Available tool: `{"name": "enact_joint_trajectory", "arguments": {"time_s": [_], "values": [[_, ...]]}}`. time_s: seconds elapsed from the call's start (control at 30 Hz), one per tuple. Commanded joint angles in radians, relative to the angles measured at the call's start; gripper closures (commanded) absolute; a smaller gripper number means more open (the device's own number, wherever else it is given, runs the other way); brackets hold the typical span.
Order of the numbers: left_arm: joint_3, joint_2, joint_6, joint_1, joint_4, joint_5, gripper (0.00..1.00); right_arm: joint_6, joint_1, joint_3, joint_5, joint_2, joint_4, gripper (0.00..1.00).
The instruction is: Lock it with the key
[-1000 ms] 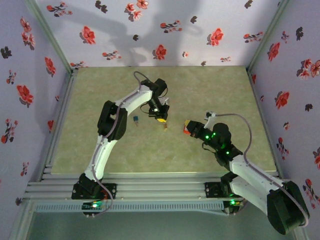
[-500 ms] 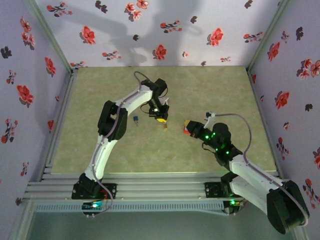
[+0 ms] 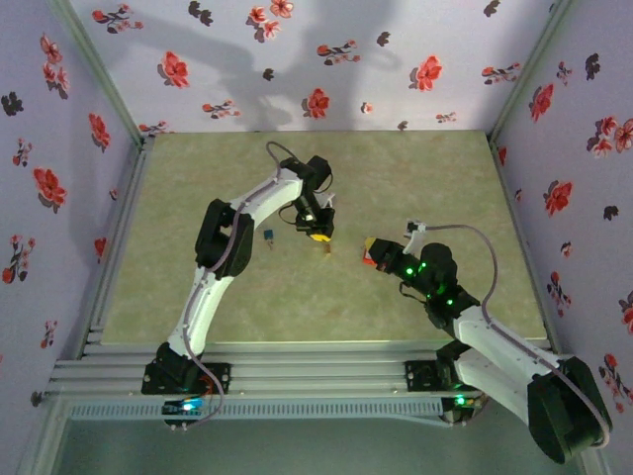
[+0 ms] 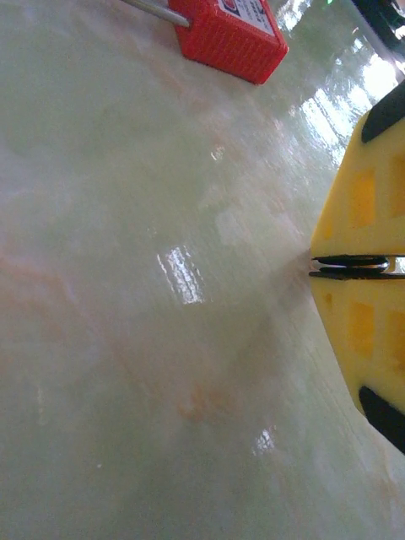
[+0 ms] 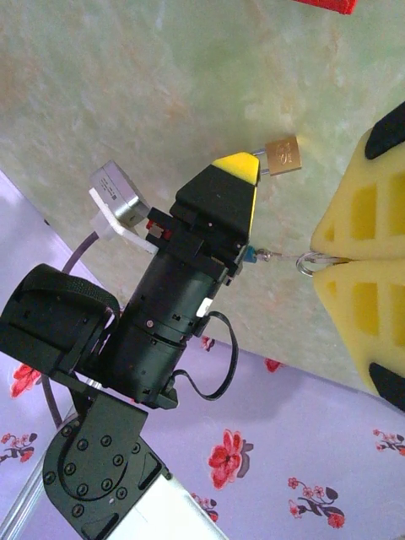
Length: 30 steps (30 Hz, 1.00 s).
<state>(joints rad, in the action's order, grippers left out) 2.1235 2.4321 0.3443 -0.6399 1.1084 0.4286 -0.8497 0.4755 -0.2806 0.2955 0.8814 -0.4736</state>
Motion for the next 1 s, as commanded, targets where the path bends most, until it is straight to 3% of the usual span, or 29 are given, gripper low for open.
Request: {"name": "enact_joint_trajectory", "arguments": {"time_s": [0.0,0.97], "values": [[0.022,0.042,-0.025,-0.007,0.046,0.006,0.84,-0.019,-0.008,-0.006,0.015,0.001,-0.042,1.00],[0.053,0.045,-0.027,-0.003,0.061,0.002,0.74,-0.018,-0.008,-0.008,0.015,0.006,-0.040,1.00]]}}
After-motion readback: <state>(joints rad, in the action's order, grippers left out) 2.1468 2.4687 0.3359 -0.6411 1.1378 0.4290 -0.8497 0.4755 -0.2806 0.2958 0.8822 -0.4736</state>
